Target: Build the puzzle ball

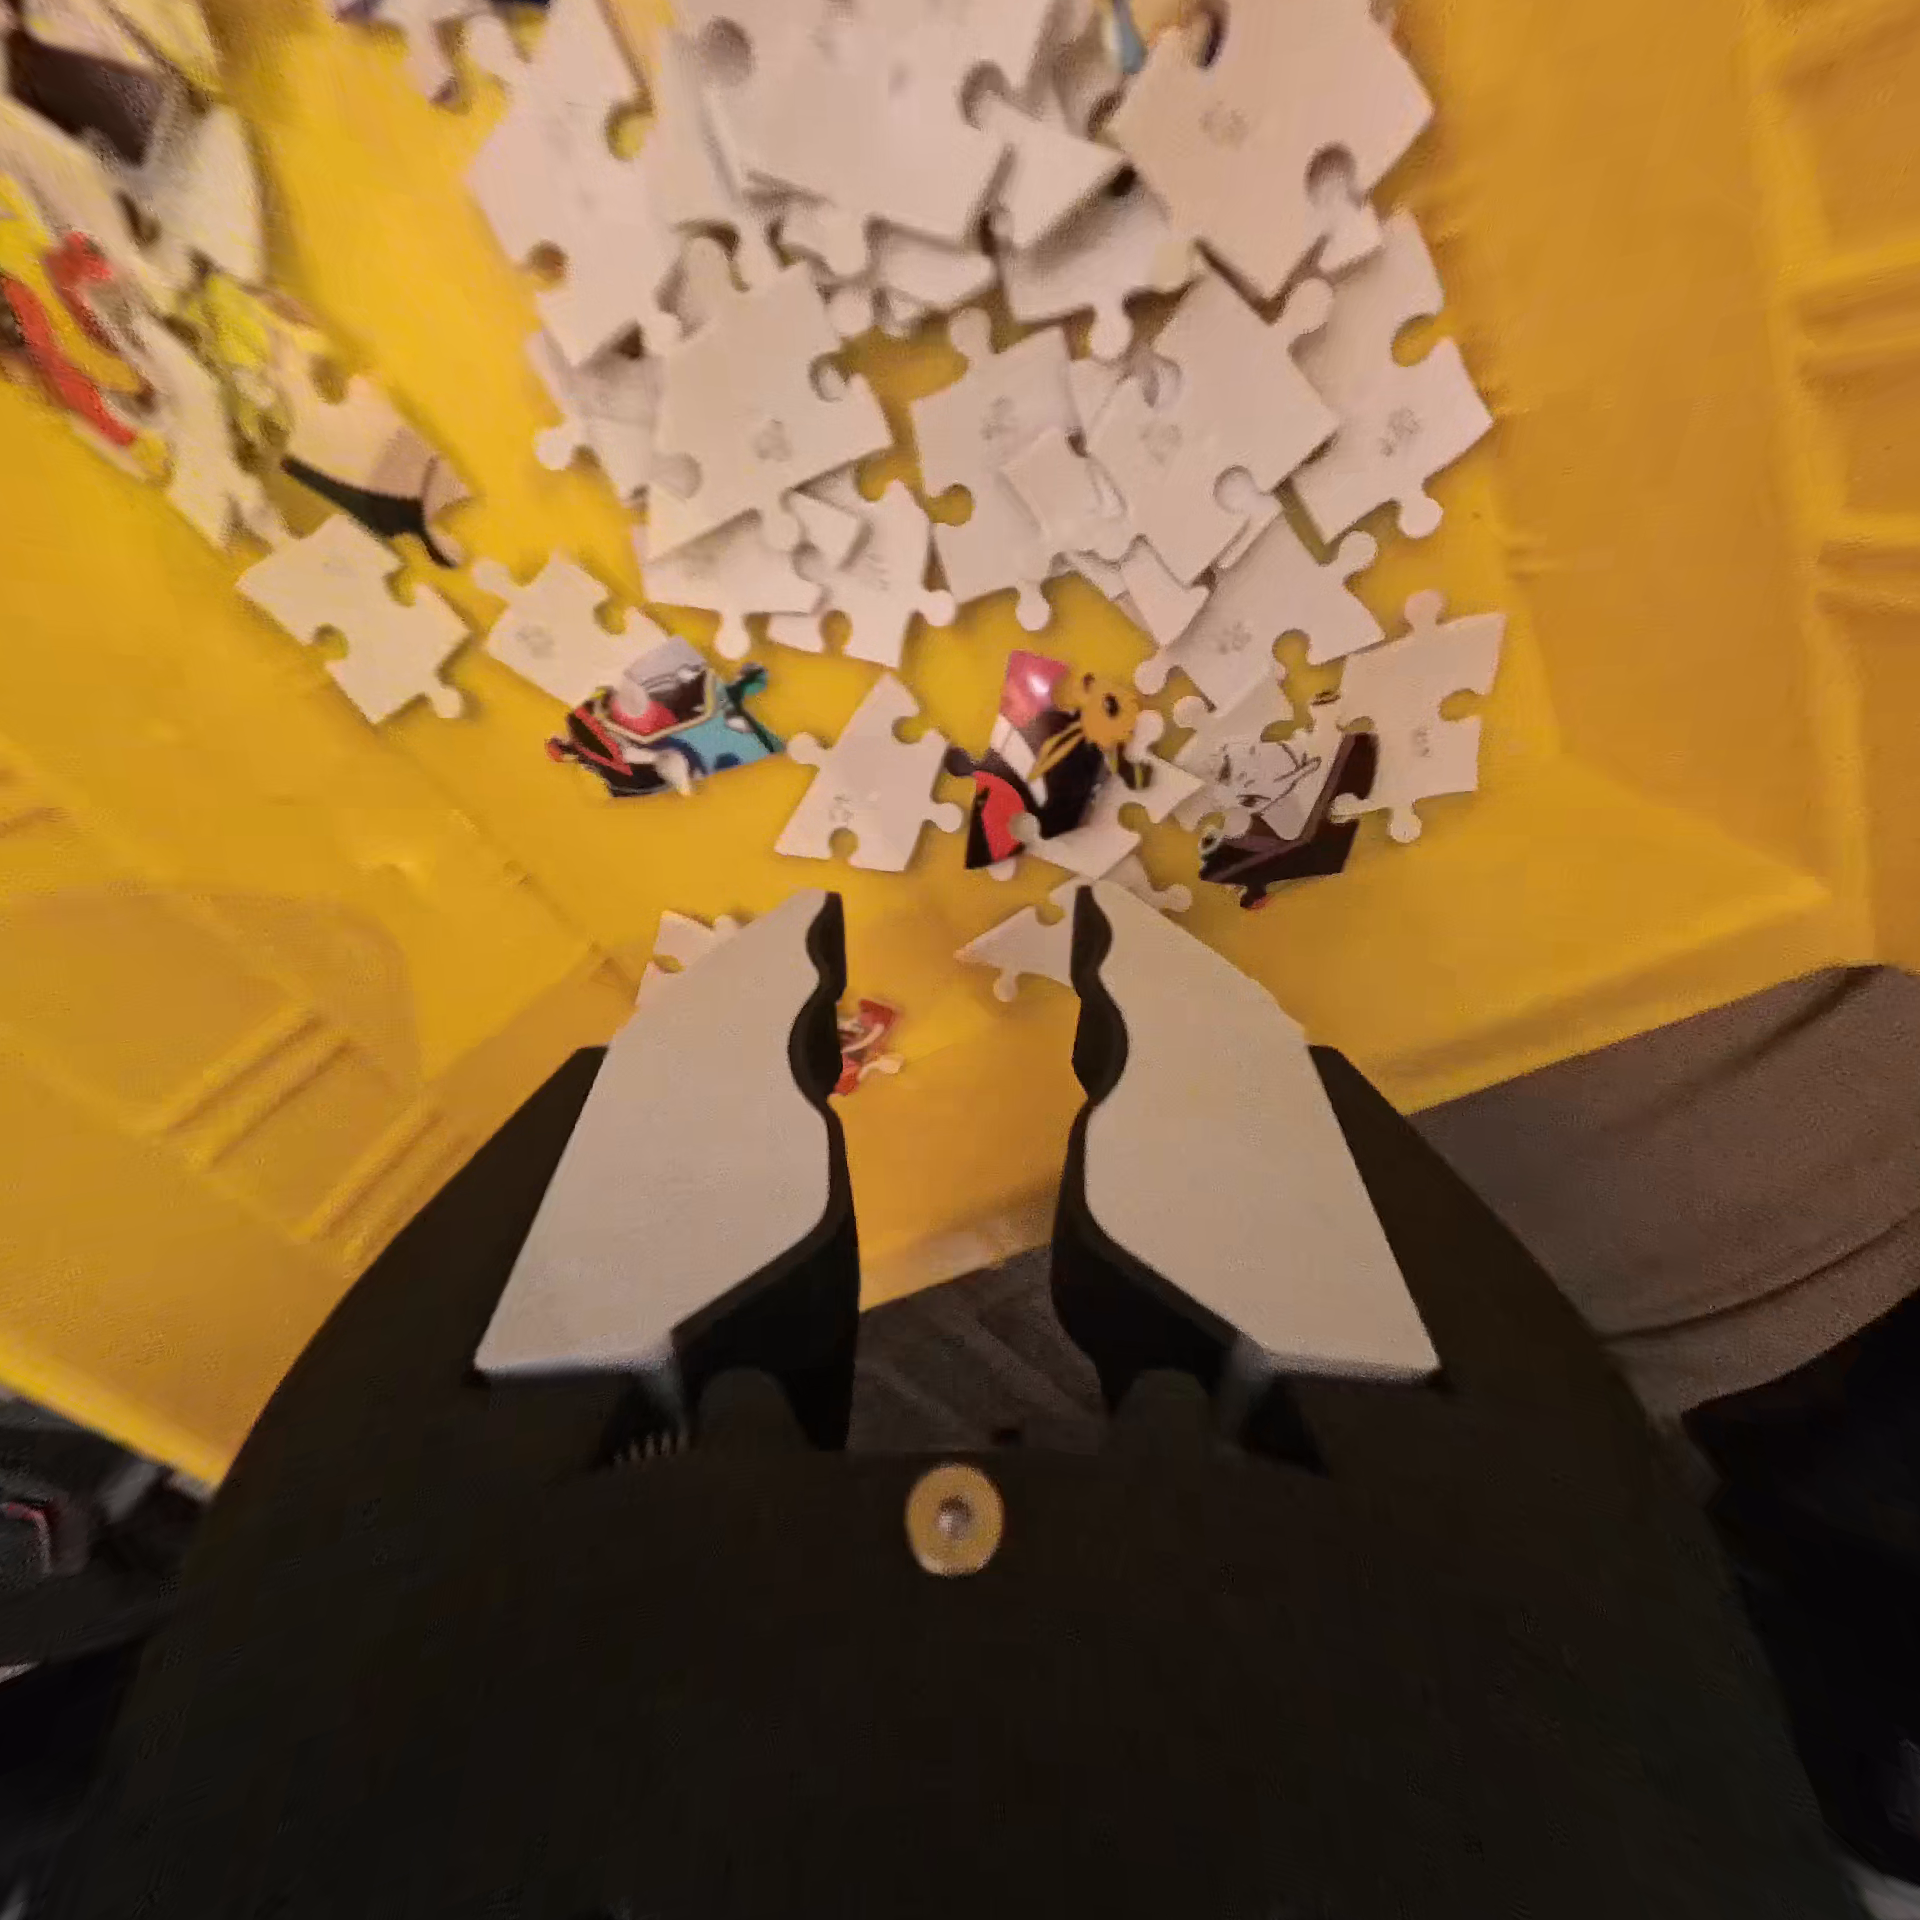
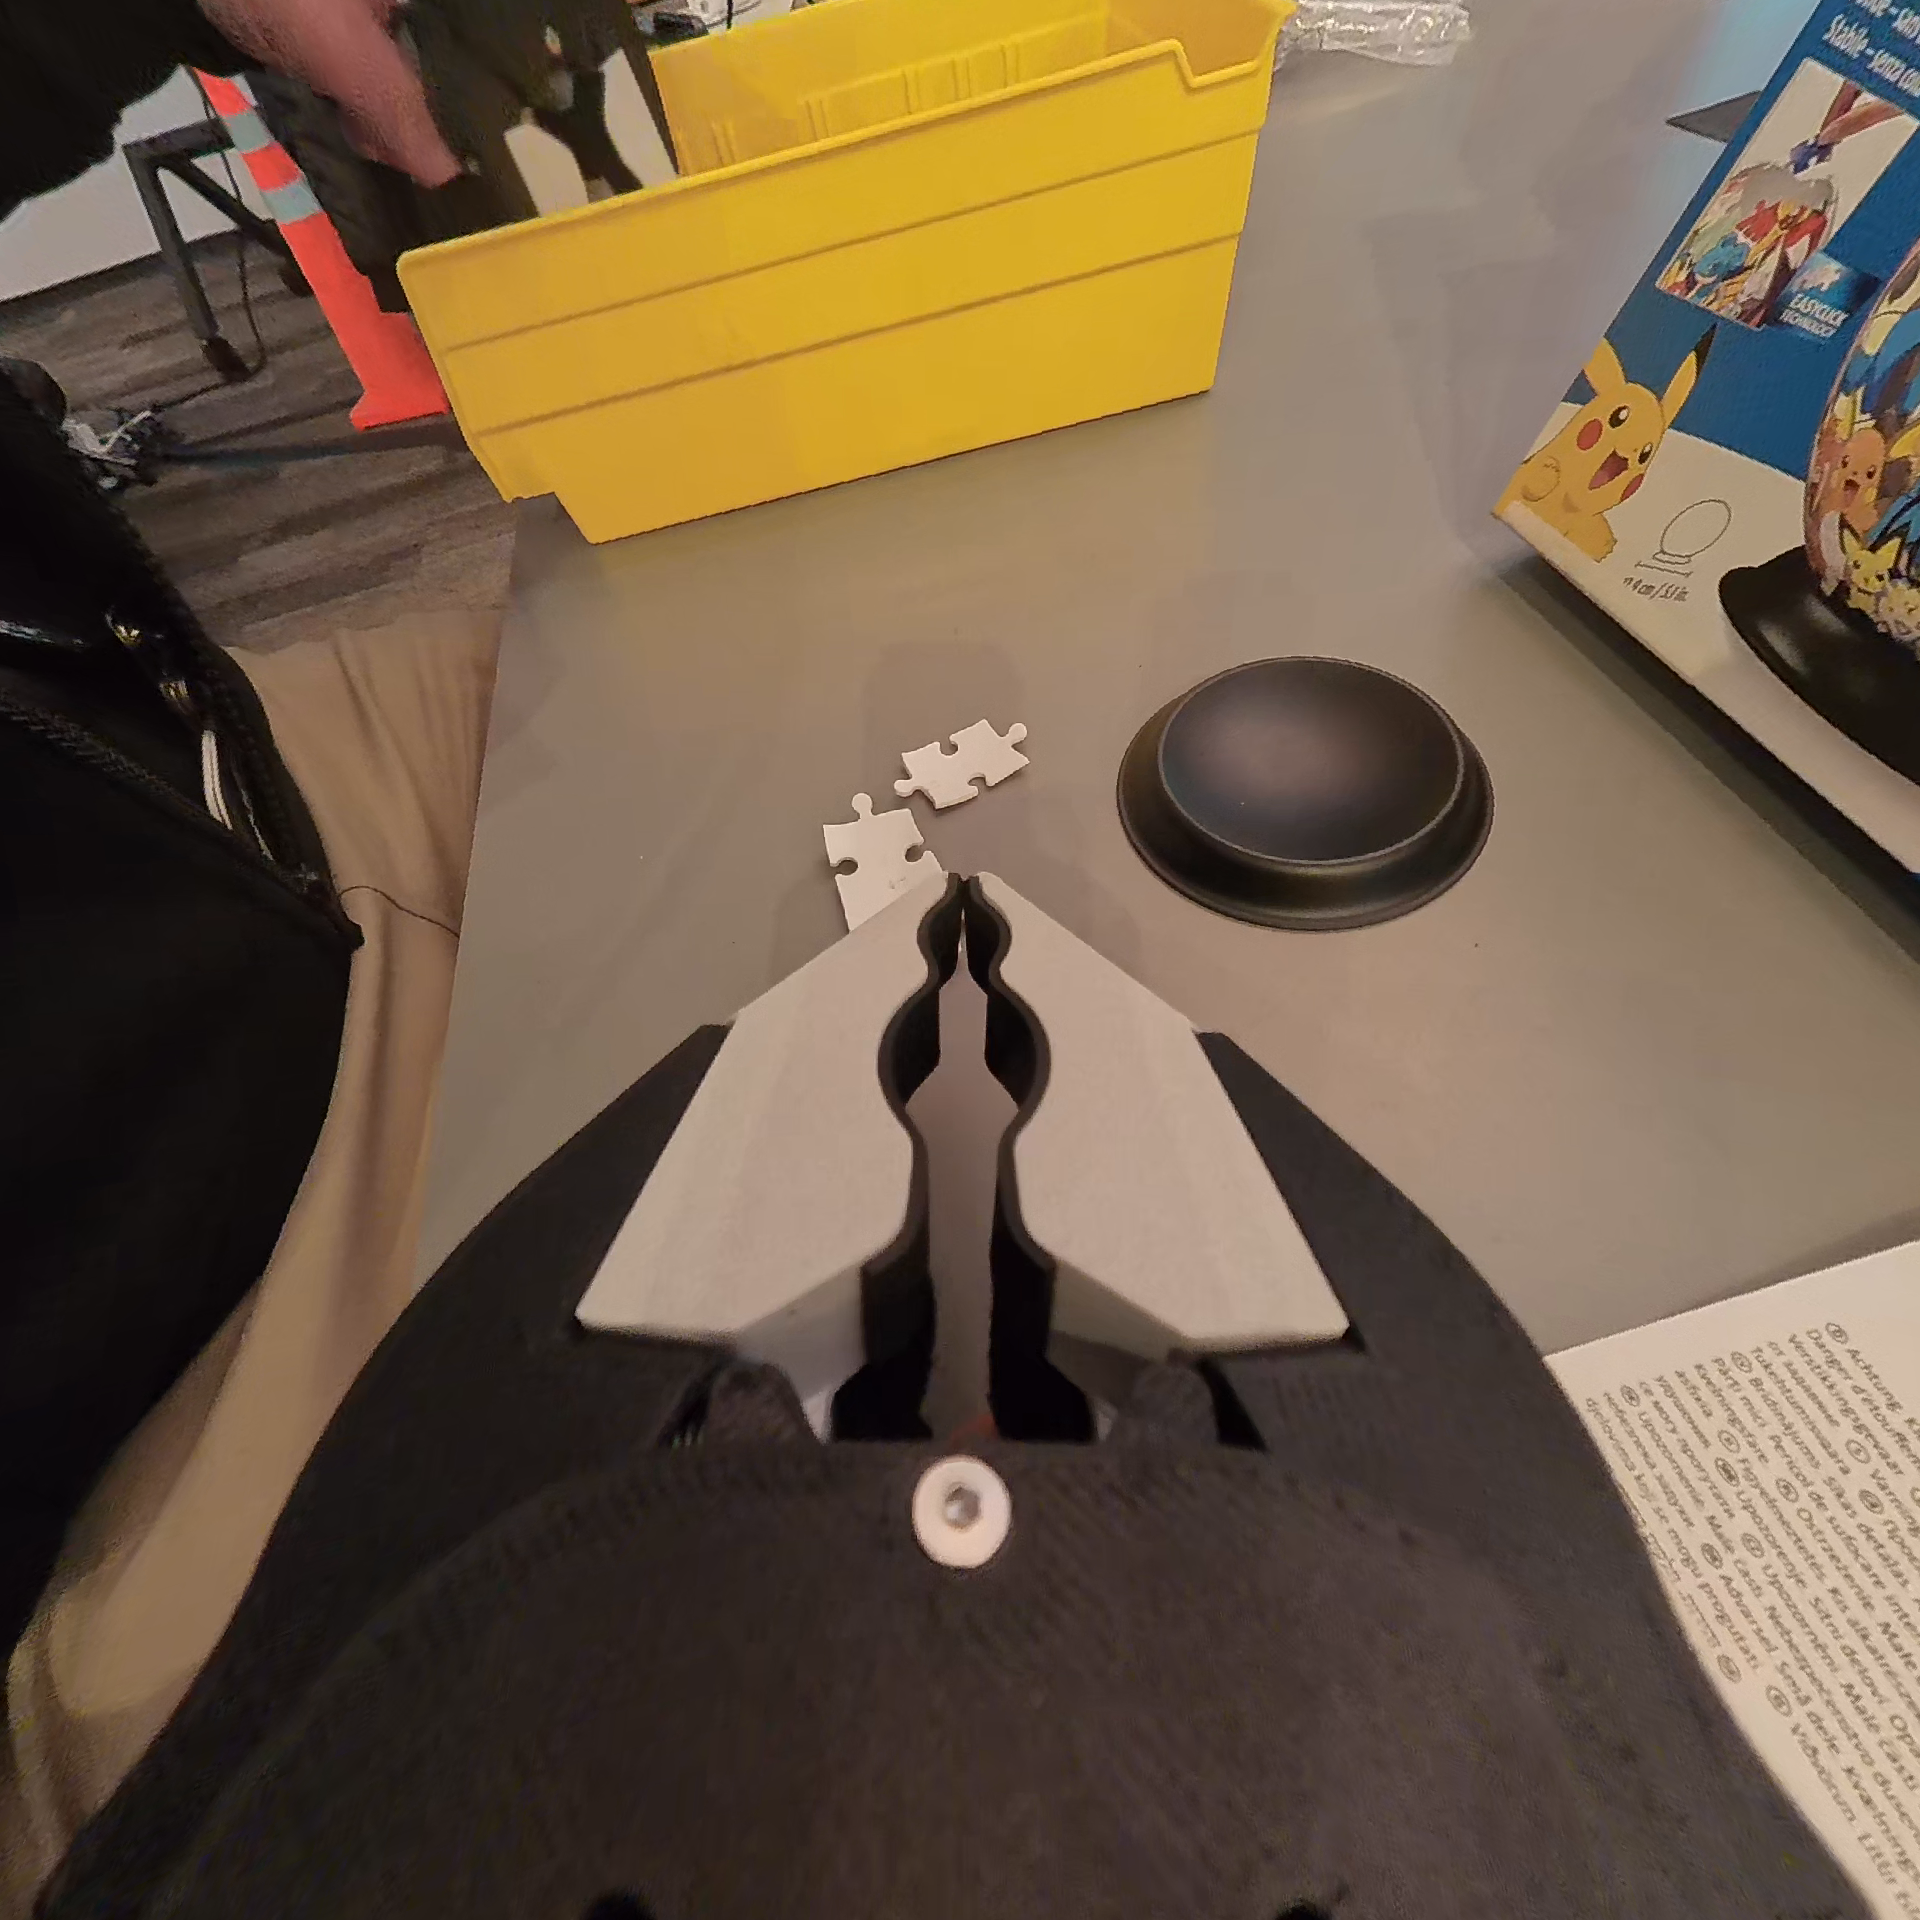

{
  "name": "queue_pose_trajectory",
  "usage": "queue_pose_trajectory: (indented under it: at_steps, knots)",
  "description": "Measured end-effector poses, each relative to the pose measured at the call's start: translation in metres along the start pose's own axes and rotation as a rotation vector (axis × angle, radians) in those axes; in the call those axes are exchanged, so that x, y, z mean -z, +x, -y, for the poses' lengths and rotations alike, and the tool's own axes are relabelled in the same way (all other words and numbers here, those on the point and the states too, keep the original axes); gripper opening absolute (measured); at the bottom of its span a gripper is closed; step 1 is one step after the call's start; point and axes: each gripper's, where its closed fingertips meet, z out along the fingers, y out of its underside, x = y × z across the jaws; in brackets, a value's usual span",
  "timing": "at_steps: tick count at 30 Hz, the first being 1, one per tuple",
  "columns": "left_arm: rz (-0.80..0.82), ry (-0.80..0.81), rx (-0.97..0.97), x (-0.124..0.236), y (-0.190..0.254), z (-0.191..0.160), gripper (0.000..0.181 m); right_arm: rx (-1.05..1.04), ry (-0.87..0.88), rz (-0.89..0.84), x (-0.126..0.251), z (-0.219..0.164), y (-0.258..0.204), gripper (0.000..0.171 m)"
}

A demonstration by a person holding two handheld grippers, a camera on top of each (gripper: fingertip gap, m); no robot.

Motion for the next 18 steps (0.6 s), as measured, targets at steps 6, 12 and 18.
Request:
queue_pose_trajectory:
  at_steps: [6,12,18]
  knots:
    - [0.019,0.027,-0.136,-0.004,0.009,0.013,0.027,0.000,-0.024,-0.006,-0.002,-0.003,0.001,0.000]
    - [0.037,-0.026,-0.271,-0.005,0.014,0.014,0.037,-0.010,-0.040,-0.004,-0.004,-0.005,0.001,0.000]
    - [-0.008,-0.154,-0.364,-0.012,0.017,0.012,0.028,-0.021,-0.056,-0.004,-0.006,-0.007,0.003,0.000]
